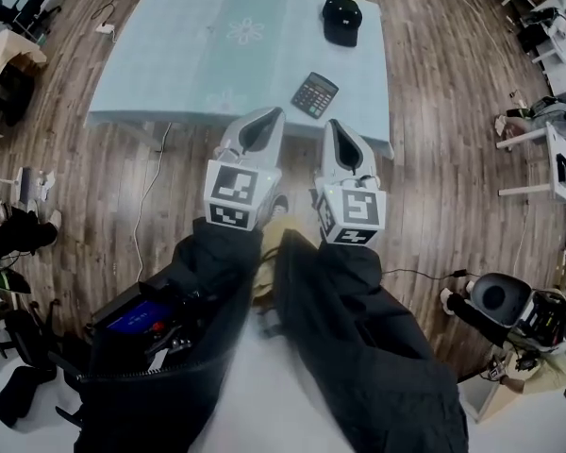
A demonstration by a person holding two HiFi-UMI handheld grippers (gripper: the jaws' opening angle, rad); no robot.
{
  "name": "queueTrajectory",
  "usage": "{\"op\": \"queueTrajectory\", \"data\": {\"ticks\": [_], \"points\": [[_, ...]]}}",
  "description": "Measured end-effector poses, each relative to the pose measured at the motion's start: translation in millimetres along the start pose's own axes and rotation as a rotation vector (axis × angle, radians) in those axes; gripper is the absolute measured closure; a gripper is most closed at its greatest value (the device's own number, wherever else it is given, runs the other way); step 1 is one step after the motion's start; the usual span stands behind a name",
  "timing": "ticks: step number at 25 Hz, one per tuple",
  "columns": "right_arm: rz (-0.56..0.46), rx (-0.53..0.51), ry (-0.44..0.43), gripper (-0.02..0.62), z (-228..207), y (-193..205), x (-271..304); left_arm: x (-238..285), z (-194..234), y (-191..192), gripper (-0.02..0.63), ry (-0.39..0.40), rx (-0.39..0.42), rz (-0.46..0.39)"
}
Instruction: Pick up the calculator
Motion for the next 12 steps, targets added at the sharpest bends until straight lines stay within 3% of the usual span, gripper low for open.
{"op": "queueTrajectory", "data": {"ticks": [7,12], "points": [[0.029,0.04,-0.057,0.595,-72,10,73,102,1,-1,0.604,0.004,-0.001,0.039],[0.057,0.057,-0.077,0.595,-91,11,87,123,5,-2,0.604,-0.025,-0.018,0.076]]}}
Point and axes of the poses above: the fingertips, and each gripper's own axes: x forward along the fingers, z to its left, y out of its underside, the point moved 5 cm from there along -x, backward along the fingers, and after that the axes turned 2 degrees about x, right-handed, at the moved point
